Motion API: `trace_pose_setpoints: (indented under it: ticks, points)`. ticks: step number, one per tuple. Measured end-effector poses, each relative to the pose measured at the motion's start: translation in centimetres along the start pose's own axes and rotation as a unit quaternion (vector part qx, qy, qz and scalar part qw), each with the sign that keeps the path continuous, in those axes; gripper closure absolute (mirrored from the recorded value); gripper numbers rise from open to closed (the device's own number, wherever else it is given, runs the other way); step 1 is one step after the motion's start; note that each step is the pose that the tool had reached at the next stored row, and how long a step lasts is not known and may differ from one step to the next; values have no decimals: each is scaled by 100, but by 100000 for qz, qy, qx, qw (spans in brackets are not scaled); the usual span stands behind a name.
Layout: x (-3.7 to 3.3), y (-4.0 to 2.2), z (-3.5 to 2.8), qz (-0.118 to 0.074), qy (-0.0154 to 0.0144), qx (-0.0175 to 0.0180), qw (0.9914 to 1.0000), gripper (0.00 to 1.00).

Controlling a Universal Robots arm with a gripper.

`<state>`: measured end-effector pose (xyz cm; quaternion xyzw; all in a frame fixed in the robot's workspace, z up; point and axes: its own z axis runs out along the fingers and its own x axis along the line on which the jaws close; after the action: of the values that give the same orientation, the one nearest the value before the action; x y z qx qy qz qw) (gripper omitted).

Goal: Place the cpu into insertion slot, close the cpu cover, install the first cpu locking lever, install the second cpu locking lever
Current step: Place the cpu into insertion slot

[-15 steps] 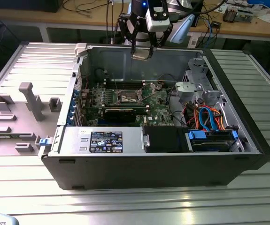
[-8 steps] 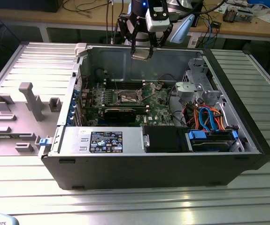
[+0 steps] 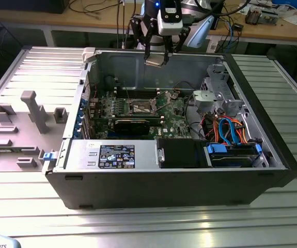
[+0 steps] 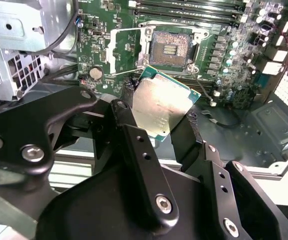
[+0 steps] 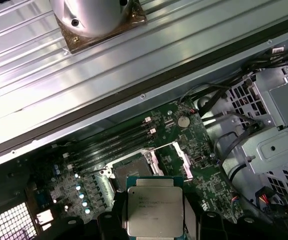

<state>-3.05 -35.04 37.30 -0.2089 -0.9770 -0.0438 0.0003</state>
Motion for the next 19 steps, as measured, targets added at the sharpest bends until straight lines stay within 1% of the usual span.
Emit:
trace_pose_setpoints:
  ticks: [8, 9, 10, 12, 14, 17, 19]
  points:
    - [0, 0, 0, 147, -11, -5, 100000, 46]
    - [0, 0, 0, 470, -42, -12, 99999, 46]
    - [0, 0, 1, 1319, -116, -29, 99991, 46]
    - [0, 0, 2, 2401, -205, -48, 99971, 46]
    - [0, -1, 3, 4468, -382, -88, 99899, 46]
    - [0, 0, 5, 7512, -640, -146, 99715, 46]
    - [0, 0, 5, 7556, -648, -146, 99712, 46]
